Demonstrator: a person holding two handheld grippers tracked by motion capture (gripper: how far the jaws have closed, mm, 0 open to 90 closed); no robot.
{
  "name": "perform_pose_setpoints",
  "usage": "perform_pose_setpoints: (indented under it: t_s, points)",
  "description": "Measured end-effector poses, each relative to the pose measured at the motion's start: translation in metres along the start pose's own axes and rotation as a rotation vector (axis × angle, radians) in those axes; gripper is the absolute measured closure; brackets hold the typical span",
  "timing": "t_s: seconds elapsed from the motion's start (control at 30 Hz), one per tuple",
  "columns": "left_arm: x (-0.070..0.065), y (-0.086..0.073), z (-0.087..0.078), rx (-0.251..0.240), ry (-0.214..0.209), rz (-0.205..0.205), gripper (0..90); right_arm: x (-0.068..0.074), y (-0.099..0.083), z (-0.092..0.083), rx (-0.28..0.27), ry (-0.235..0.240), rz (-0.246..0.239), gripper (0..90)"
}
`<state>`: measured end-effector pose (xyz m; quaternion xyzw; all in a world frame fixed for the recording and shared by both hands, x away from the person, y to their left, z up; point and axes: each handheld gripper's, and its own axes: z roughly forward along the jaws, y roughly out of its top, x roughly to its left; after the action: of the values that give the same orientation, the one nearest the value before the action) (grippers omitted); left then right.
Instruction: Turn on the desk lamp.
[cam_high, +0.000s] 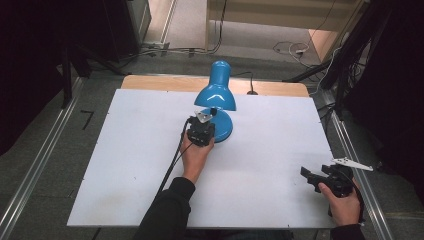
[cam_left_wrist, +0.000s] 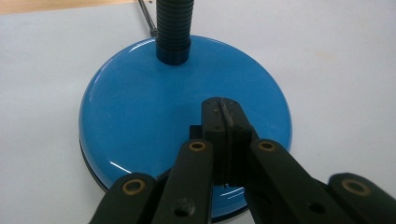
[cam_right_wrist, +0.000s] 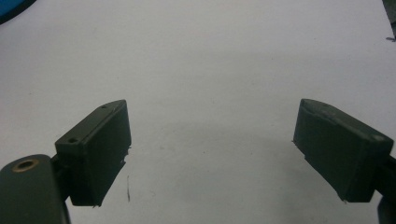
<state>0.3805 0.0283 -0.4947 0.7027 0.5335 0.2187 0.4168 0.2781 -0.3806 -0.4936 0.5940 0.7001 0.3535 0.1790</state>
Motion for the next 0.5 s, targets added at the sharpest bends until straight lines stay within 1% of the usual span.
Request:
perform_pose_setpoints:
  t_s: [0.07, 0.13, 0.3, 0.4, 0.5]
  points:
    - [0.0, -0.0004, 0.0002, 0.0, -0.002, -0.005, 90.0, 0.0, 0.0, 0.0001, 0.0, -0.001, -0.002, 9.9]
    - [0.0005, -0.0005, -0.0001, 0.004, 0.0, 0.0, 90.0, 0.0001, 0.0001, 0.0002, 0.0, 0.0, -0.001, 9.9]
    - [0.0014, -0.0022, -0.0004, -0.007, -0.006, -0.009, 90.0, 0.0007, 0.0001, -0.0004, 0.0, 0.0, 0.003, 10.0]
    - [0.0028, -0.0029, -0.0005, -0.014, -0.001, -0.019, 90.0, 0.0007, 0.0001, -0.0001, -0.001, 0.001, -0.002, 10.0]
    - [0.0029, -0.0034, -0.001, -0.014, 0.002, -0.017, 90.0, 0.0009, 0.0002, -0.0003, -0.002, 0.001, -0.002, 10.0]
